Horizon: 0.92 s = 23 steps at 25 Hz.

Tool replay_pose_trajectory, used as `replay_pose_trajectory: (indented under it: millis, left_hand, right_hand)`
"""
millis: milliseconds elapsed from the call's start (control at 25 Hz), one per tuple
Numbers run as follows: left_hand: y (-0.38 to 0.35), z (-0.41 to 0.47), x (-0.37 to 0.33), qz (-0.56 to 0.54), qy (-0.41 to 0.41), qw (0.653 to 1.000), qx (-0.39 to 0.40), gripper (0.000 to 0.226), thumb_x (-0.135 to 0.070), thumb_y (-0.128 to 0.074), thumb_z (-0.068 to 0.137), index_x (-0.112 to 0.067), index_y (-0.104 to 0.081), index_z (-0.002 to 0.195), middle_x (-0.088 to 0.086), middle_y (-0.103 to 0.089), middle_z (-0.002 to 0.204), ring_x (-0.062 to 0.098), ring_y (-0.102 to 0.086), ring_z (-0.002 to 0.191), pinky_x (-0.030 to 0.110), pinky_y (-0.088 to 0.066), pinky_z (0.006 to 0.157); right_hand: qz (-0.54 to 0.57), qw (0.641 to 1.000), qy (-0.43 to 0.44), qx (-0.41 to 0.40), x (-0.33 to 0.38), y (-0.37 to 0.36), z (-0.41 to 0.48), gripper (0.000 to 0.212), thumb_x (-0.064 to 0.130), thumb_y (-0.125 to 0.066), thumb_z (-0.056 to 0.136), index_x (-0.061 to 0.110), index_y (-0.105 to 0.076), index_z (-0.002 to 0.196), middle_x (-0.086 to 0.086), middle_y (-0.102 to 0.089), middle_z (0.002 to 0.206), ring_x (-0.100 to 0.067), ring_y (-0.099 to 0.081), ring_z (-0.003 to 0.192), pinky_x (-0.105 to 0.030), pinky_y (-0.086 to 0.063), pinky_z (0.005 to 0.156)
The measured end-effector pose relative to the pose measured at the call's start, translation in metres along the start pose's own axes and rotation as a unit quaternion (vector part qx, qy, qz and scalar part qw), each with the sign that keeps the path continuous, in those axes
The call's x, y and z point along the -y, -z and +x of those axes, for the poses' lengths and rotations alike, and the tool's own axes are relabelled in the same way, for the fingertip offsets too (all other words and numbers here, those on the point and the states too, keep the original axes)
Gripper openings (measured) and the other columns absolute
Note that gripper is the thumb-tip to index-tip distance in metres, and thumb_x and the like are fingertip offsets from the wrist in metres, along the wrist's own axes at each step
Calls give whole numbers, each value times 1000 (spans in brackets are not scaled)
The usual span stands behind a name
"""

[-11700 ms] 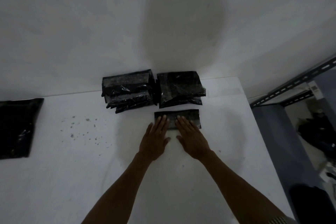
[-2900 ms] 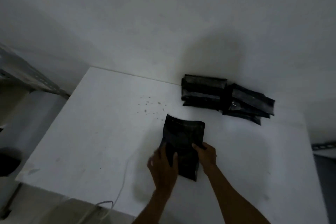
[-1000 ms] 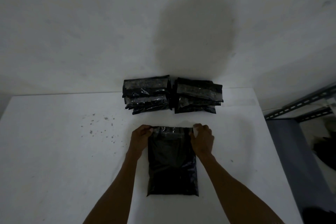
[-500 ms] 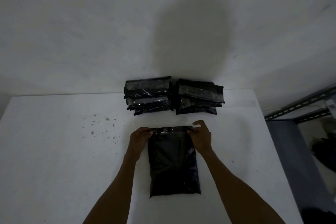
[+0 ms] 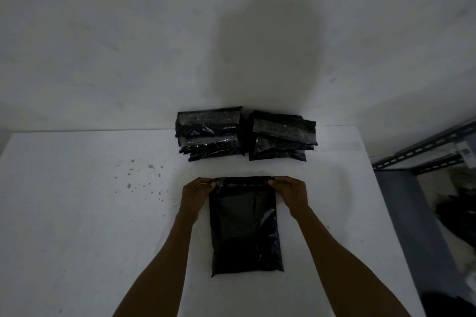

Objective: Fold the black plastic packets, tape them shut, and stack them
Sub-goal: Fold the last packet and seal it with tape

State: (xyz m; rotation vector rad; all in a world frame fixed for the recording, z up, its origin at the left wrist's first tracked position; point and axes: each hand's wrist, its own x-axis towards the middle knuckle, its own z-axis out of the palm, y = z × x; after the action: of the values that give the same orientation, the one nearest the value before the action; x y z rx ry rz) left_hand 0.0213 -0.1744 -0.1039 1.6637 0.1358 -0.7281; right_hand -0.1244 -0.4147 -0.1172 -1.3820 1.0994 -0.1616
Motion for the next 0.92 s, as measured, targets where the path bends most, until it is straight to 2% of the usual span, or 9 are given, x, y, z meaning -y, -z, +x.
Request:
replay_pose_trajectory:
  millis: [160,240,320,440,560,640,720,800,920]
  left_hand:
    - [-1,-1,-2,-10,10,1000,-5,13,-1,-71,84,-3,-75,97,10,-74,97,20,-67,94,30,-52,92]
    - [-4,-2,-5,-5,20,999,-25,16,-2,-73,83,-3,-75,99,6,-74,96,12,-67,89,25,-51,89]
    - [-8,-4,-9,19,5,999,-45,20,-5,-75,83,-4,-75,103,3,-73,97,3,-66,85,21,-51,87]
    - [-6,-5,-7,47,-10,999,13,39,-11,-79,80,-18,-68,117,-1,-73,100,-3,-67,88,15,-51,86]
    - [-3,-2,-8,125,7,991,40,65,-13,-88,69,-24,-57,125,1,-74,92,15,-69,94,24,-52,83]
    - [-5,-3,-8,188,-21,982,9,62,-15,-87,71,-21,-57,125,0,-72,87,19,-69,90,28,-54,79]
    - [-7,-10,-6,261,-16,965,-32,54,-36,-86,72,-21,-56,115,-3,-69,84,13,-65,80,31,-53,70]
    - [-8,-22,2,334,47,940,-56,58,-61,-80,66,-18,-56,95,-3,-64,78,14,-60,71,26,-43,57]
    - [-15,-43,18,325,92,940,-43,57,-62,-81,63,-12,-54,62,2,-56,56,16,-55,53,22,-38,52]
  right_hand:
    - [-19,1000,11,-18,6,3,-4,16,15,-89,69,18,-79,82,-1,-76,87,-15,-71,87,-37,-55,93]
    - [-32,999,18,-25,6,5,-5,15,19,-89,70,21,-78,81,2,-76,87,-13,-71,86,-35,-56,93]
    - [-48,998,36,4,7,7,-6,17,23,-88,72,22,-77,84,1,-76,89,-15,-71,88,-37,-56,91]
    - [-113,989,74,60,8,8,-9,27,20,-87,73,17,-73,95,-2,-75,92,-17,-71,88,-36,-58,86]
    - [-100,994,52,11,11,8,-10,28,17,-87,72,12,-74,96,-5,-75,89,-21,-72,87,-26,-57,79]
    - [-131,989,52,-34,12,9,-17,38,28,-87,72,15,-70,103,-4,-75,89,-17,-71,82,-20,-55,71]
    - [-226,971,15,-77,9,13,-31,60,52,-83,71,17,-60,115,-1,-71,91,-16,-68,81,-27,-53,70]
    - [-307,946,-59,-81,0,12,-52,75,70,-74,69,17,-53,119,-3,-65,102,-22,-64,94,-29,-48,73]
    - [-297,946,-109,-66,-17,6,-74,74,68,-76,68,12,-59,113,-7,-65,107,-23,-63,97,-29,-49,77]
